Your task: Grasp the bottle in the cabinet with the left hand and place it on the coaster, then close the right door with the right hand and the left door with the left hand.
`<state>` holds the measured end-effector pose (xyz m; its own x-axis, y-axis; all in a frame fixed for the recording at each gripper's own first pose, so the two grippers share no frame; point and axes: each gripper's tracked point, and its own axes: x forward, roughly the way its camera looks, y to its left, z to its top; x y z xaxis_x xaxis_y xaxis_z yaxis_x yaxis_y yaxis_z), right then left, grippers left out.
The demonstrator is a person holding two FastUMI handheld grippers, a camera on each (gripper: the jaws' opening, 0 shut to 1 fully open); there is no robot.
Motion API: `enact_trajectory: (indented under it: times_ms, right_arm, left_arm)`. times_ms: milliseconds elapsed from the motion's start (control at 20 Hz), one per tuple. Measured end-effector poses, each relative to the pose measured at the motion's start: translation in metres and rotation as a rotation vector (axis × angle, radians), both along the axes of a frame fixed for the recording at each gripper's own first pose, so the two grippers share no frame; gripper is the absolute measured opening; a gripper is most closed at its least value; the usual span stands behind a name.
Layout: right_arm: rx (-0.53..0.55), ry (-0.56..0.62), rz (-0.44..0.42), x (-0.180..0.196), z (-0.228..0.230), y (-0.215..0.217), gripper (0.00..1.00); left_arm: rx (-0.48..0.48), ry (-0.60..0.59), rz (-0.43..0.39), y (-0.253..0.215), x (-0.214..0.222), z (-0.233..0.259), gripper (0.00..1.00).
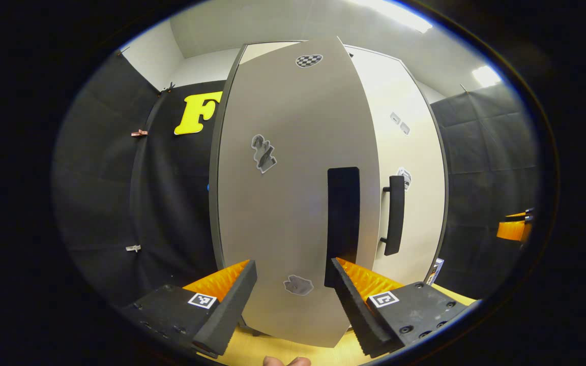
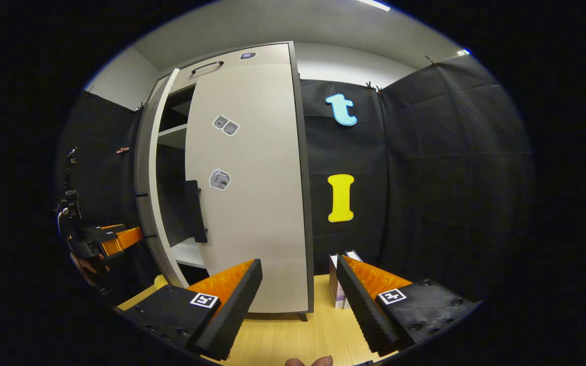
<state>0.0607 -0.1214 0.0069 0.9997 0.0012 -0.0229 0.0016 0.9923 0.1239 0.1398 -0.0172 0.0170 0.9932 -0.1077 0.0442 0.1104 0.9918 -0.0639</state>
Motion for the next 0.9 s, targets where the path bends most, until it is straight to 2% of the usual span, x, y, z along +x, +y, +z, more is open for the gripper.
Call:
enact_trajectory:
  times_ms: [200, 750, 800, 900]
  right_arm:
    - [-0.008, 0.007, 0.015, 0.005, -0.003, 0.002, 0.98]
    - [-0.028, 0.022, 0.032, 0.016, -0.011, -0.001, 0.98]
    - [-0.028, 0.022, 0.033, 0.018, -0.011, -0.001, 0.98]
    - [-0.029, 0.022, 0.035, 0.020, -0.011, -0.001, 0.98]
  left_arm:
    - [-0.031, 0.008, 0.014, -0.009, 0.009, 0.001, 0.93]
    - [-0.027, 0.006, 0.030, -0.035, 0.046, 0.001, 0.95]
    - [-0.027, 0.007, 0.031, -0.037, 0.050, 0.001, 0.92]
    - [-0.022, 0.009, 0.033, -0.039, 0.055, 0.001, 0.95]
